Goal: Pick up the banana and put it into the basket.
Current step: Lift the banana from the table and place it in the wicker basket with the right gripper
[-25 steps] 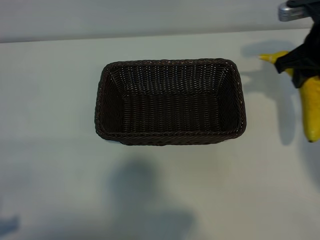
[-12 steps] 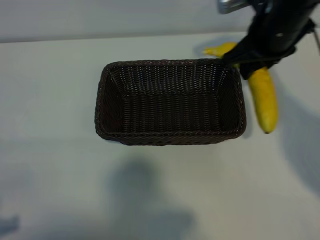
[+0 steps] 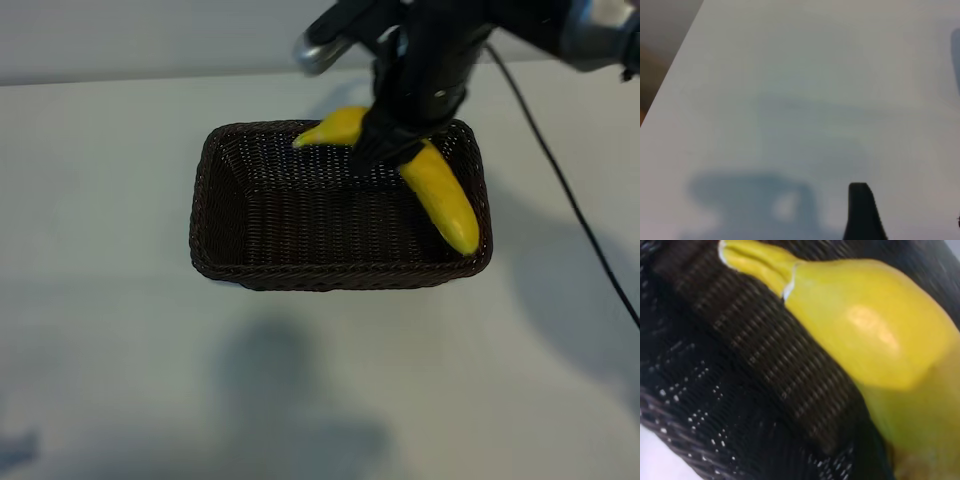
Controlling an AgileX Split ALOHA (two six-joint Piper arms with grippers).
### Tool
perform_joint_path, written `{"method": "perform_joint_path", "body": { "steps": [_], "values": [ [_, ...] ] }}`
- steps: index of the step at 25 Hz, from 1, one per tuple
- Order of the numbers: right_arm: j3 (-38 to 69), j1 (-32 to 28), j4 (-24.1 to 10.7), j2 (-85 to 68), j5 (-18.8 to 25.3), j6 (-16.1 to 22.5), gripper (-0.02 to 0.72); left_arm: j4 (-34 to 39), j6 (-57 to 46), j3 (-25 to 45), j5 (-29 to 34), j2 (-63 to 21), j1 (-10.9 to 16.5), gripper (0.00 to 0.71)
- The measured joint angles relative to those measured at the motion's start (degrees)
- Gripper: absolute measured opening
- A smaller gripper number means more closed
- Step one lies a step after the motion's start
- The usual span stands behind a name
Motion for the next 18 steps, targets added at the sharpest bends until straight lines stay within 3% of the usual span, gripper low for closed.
{"method": "perform_joint_path", "body": {
  "steps": [4,7,9,13,18],
  "values": [
    [-0.01,2.65,-0.12,0.58,-2.7,-17.38,0.434,0.0,0.0,0.0,0.0,0.0,0.0,0.489],
    [-0.01,3.57,0.0,1.0,-3.57,-27.11,0.434,0.0,-0.05,0.0,0.0,0.0,0.0,0.489],
    [-0.01,3.72,0.23,1.12,-3.73,-30.91,0.434,0.0,-0.05,0.0,0.0,0.0,0.0,0.489],
    [-0.01,3.77,1.86,2.04,-5.26,-33.4,0.434,0.0,-0.05,0.0,0.0,0.0,0.0,0.489],
    [-0.01,3.77,4.22,3.92,-9.83,-32.37,0.434,0.0,-0.05,0.0,0.0,0.0,0.0,0.489]
  ]
}}
